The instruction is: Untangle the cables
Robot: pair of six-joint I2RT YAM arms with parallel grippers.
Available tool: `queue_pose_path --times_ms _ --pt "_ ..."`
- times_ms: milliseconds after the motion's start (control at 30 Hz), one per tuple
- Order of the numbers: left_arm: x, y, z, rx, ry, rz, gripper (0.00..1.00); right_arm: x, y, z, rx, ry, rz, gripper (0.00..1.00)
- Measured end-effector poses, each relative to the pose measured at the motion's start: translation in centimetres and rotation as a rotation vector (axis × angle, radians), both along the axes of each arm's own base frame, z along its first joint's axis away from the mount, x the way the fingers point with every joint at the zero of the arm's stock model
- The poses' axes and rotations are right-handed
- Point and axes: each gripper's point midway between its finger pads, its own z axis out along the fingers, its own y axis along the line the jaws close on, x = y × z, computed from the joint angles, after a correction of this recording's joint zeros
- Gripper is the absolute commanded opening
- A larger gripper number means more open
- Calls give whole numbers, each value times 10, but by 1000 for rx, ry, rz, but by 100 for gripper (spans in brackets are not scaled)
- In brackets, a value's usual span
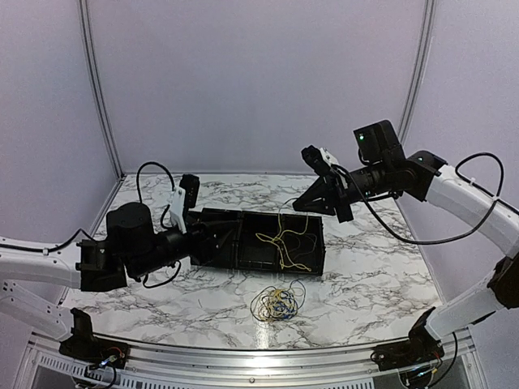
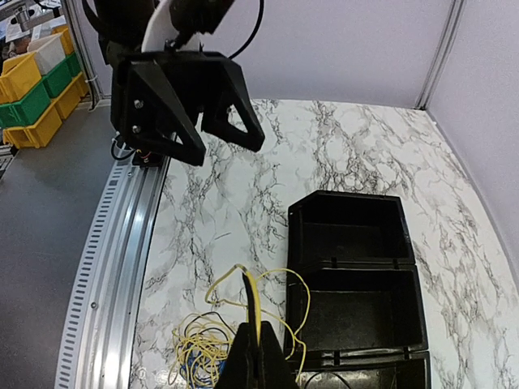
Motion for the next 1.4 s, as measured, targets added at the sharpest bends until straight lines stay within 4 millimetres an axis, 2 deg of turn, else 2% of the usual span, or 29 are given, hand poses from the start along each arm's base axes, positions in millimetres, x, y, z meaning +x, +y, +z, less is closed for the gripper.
queue_pose_path --times_ms 133,200,300,400,467,567,700,767,833,900,967,1000,1100,1200,1300,1400 --pt "-2 -22 38 26 -72 -69 54 -1 -1 -2 4 -6 -2 0" --pt "-2 -39 48 53 -90 -117 54 -1 -1 -2 9 -8 0 0" --pt "-1 -67 45 119 -91 -180 54 -1 0 -2 20 -10 0 0" --pt "1 -88 27 205 -68 -231 53 -1 1 -5 22 1 -2 0" --pt "1 -96 13 255 -48 -253 45 -1 1 -7 21 9 -3 0" --pt "0 -101 -3 306 -25 -275 27 -2 1 -7 27 10 -1 0" --pt "0 -101 -9 321 -15 -279 2 -2 1 -3 38 0 -1 0" --pt "1 -100 -6 316 -20 -272 0 -4 0 -2 42 -7 -2 2" --pt "2 -94 -4 311 -28 -247 0 -3 -1 -6 41 -11 -10 7" --pt "5 -82 1 310 -42 -206 0 -1 -2 -14 33 -10 -25 19" --pt "10 -66 14 302 -70 -137 0 3 -4 -34 4 6 -62 31" --pt "14 -57 24 291 -85 -100 0 6 -6 -47 -17 18 -87 33" --pt "25 -29 56 249 -127 14 0 15 -14 -81 -71 48 -160 35" --pt "37 3 78 221 -151 128 0 24 -23 -98 -98 61 -217 36" --pt "48 30 83 228 -150 220 0 34 -30 -100 -84 47 -258 37" --pt "60 51 77 264 -128 299 0 40 -41 -105 -69 45 -295 37"
